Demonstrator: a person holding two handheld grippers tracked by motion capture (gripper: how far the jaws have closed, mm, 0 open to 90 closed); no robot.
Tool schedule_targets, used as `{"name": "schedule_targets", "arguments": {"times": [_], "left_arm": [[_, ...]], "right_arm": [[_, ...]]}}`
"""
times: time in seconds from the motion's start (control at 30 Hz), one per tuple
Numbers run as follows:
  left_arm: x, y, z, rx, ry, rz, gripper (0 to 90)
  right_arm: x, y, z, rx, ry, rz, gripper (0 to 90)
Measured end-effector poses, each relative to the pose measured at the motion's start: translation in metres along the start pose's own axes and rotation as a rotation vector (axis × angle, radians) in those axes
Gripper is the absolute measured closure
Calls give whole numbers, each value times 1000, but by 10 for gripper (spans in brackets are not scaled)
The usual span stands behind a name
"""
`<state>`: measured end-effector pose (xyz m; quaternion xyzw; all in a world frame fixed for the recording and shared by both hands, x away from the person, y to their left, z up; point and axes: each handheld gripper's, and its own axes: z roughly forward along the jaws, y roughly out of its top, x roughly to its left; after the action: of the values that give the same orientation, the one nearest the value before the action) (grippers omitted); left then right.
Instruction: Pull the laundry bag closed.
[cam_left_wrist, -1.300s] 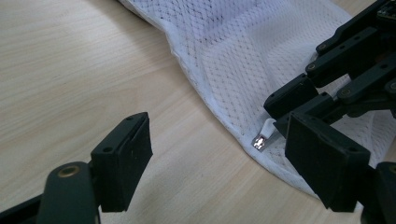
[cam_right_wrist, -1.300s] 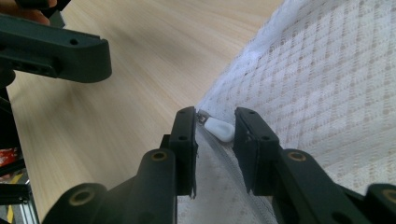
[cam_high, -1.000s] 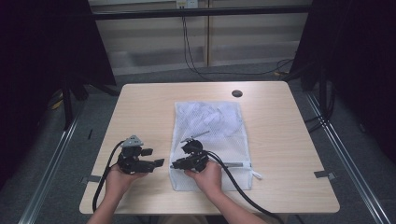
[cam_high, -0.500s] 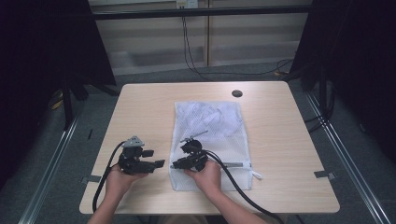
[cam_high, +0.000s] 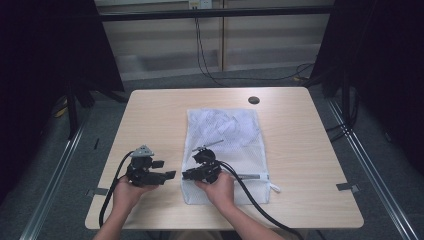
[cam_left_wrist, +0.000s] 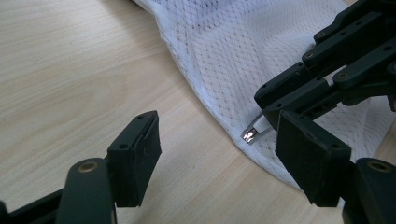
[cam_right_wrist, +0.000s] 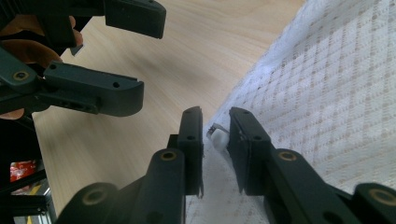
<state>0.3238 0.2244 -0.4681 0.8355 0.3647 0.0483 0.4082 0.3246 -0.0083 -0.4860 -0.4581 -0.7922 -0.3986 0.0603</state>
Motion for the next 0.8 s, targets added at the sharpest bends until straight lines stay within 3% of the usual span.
{"name": "schedule_targets", "arguments": {"times": [0.43,0.67,0.8], "left_arm": [[0,0,2,10,-7,-12,311],[-1,-1,5,60,-49,-53,322],[-7,-2,10,51,-87,-68,315]], "right_arm": [[1,0,12,45,-28,1,846],[-1,5,2,21,-15,19,868],[-1,8,-7,2,-9,26,868]]}}
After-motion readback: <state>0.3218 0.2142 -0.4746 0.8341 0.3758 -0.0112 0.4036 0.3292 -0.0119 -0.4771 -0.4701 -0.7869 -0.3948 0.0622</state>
